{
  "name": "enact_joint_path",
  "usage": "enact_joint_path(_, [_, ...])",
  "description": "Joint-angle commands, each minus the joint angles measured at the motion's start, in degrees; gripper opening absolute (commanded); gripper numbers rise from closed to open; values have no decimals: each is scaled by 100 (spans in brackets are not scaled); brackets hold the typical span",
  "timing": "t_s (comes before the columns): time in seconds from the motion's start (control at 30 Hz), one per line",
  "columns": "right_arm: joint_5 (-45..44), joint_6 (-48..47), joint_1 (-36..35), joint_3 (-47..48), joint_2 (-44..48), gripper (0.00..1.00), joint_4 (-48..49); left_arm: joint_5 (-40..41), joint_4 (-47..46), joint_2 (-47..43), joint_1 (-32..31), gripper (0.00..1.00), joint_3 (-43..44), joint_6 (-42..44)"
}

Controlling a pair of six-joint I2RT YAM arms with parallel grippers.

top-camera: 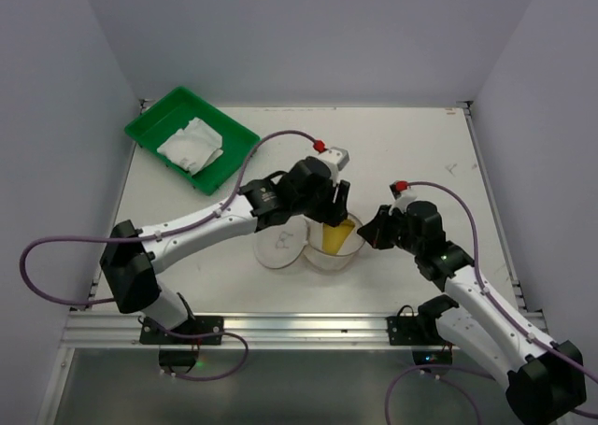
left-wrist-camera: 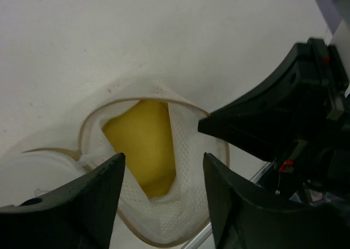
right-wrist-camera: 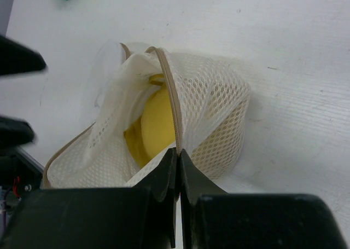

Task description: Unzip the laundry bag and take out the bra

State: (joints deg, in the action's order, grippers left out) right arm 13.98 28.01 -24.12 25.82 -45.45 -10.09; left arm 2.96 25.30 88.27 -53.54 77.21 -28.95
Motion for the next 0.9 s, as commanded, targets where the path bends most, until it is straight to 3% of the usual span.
enact_joint_path(0.0, [-246,-33,-23,20,290,0,-81,169,239,208,-464,59,57,-339])
enact_joint_path(0.2, [-308,205,-31,-376,537,0,-160,468,142,568,-763,45,58,-550])
enact_joint_path(0.6, [-53,363,-23,-596,801,0,-222,574,37,1798,-623,41,268,-761])
enact_joint_path(0.63, [-53,363,-31,-605,810,0,-213,513,10,1851,-631,42,303,-770])
enact_joint_path(0.87, [-18,319,-23,-552,775,0,-204,565,63,2098,-631,80,216,-928])
